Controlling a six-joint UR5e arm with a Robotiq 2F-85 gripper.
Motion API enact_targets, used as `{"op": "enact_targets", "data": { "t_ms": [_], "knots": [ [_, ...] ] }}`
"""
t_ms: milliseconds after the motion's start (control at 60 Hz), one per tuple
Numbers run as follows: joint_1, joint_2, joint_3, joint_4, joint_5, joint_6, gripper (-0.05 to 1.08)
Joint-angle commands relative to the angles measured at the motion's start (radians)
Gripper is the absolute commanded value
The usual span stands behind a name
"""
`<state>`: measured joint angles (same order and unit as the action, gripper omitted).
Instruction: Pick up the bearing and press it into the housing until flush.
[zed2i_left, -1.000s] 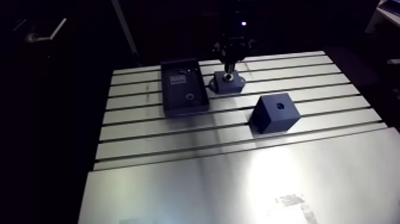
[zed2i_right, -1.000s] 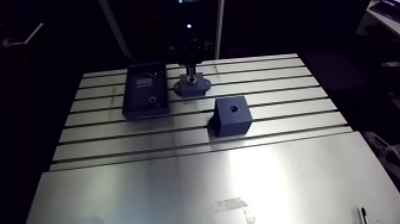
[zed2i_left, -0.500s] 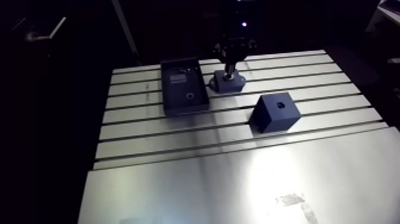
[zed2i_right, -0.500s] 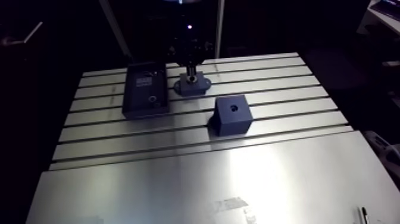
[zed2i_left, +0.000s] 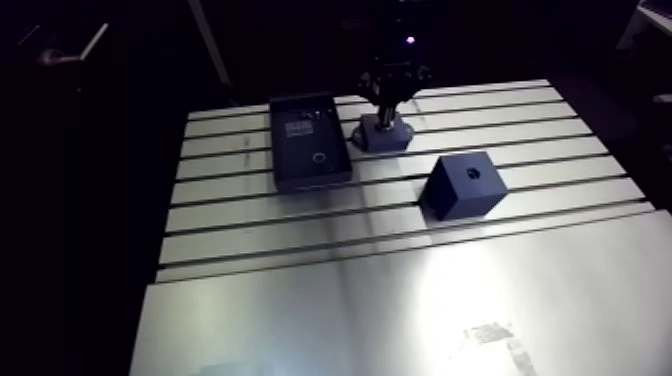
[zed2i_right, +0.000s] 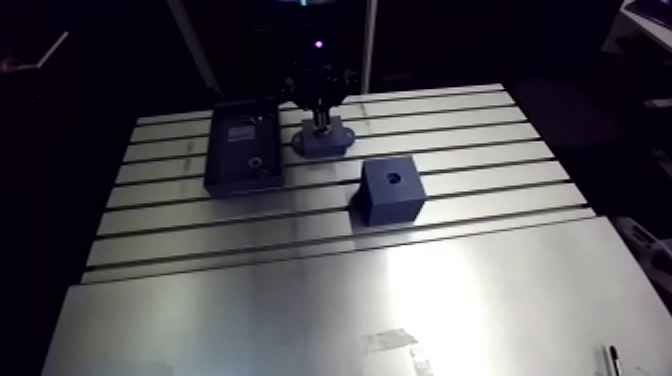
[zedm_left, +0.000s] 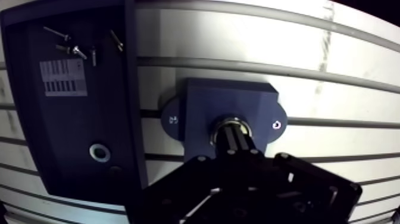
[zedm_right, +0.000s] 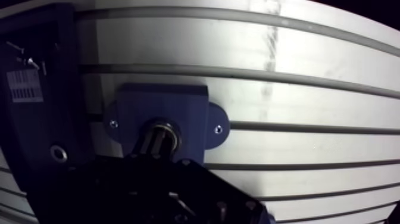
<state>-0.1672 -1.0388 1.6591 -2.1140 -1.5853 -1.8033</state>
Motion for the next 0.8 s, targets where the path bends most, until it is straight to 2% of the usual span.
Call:
{"op": "enact_targets", "data": {
  "t_ms": [17, 800],
  "knots": [
    [0.000, 0.003, 0.000, -0.001, 0.000, 0.000, 1.08],
    [0.000, 0.001, 0.009, -0.002, 0.000, 0.000, 1.08]
  ]
}}
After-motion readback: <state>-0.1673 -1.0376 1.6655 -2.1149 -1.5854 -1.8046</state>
